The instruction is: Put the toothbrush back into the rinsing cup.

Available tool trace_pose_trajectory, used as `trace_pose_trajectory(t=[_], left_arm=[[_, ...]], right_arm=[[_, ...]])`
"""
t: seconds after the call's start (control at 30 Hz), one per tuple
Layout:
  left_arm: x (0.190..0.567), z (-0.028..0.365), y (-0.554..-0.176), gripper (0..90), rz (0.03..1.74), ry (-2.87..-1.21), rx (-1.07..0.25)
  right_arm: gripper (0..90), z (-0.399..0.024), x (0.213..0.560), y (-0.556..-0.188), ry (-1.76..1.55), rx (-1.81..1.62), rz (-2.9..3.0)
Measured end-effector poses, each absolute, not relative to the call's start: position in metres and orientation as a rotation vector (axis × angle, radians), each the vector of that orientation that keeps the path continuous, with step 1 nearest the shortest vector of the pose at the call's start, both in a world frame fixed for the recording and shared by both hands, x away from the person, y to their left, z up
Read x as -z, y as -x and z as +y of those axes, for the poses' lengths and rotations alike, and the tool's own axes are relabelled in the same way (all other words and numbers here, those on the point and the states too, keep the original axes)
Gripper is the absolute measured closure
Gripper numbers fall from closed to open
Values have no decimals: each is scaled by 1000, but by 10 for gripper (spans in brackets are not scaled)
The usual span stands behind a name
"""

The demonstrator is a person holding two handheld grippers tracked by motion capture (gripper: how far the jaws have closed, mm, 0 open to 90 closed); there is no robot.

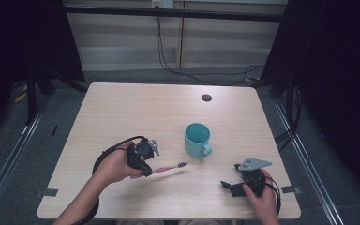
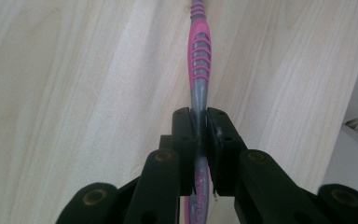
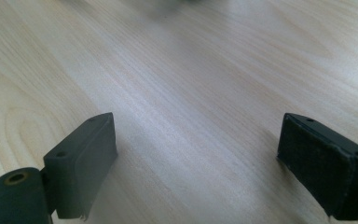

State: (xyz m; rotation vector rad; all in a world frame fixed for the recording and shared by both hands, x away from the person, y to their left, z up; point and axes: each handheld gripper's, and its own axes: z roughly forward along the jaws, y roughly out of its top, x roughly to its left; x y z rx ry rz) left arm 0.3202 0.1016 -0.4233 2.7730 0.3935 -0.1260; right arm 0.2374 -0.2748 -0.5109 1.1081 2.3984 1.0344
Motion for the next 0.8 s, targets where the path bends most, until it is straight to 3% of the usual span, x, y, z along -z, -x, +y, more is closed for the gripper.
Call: trace_pose_trajectory(t=[0.33, 0.8], left_arm=[[409, 113, -320, 826, 405, -2695, 91], [392, 121, -321, 826, 431, -2570, 19]], right_arm=[[108, -273, 511, -237, -1134, -1026, 2381], [181, -260, 490, -240, -1232, -1187, 2311]])
